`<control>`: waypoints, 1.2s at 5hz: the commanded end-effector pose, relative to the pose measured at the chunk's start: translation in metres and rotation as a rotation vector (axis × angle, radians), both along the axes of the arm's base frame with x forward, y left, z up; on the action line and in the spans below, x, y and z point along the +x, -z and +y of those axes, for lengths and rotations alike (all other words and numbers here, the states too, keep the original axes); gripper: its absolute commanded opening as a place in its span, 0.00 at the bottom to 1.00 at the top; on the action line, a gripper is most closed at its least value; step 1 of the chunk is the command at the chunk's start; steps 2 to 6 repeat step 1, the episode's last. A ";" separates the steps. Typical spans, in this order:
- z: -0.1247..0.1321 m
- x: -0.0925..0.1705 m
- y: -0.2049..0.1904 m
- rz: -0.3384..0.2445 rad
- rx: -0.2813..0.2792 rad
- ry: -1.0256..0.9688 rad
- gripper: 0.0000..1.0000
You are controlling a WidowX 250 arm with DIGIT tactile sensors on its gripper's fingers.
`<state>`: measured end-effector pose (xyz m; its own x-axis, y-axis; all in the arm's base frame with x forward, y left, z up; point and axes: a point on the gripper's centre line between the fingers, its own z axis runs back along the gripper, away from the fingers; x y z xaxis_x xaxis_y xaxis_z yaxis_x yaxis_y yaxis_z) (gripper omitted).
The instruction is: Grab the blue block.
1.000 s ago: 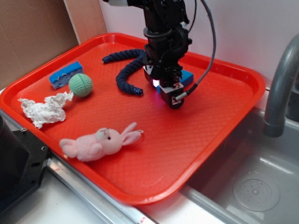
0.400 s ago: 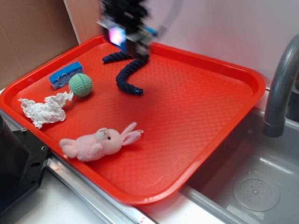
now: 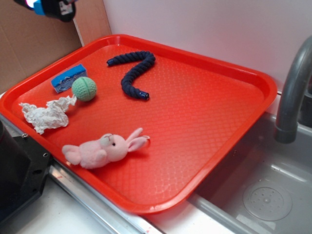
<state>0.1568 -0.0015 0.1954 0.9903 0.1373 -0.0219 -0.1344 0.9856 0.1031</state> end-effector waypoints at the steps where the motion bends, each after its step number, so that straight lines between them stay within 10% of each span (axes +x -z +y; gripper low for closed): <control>1: -0.022 -0.018 -0.025 -0.101 0.005 0.028 0.00; 6: -0.022 -0.018 -0.025 -0.101 0.005 0.028 0.00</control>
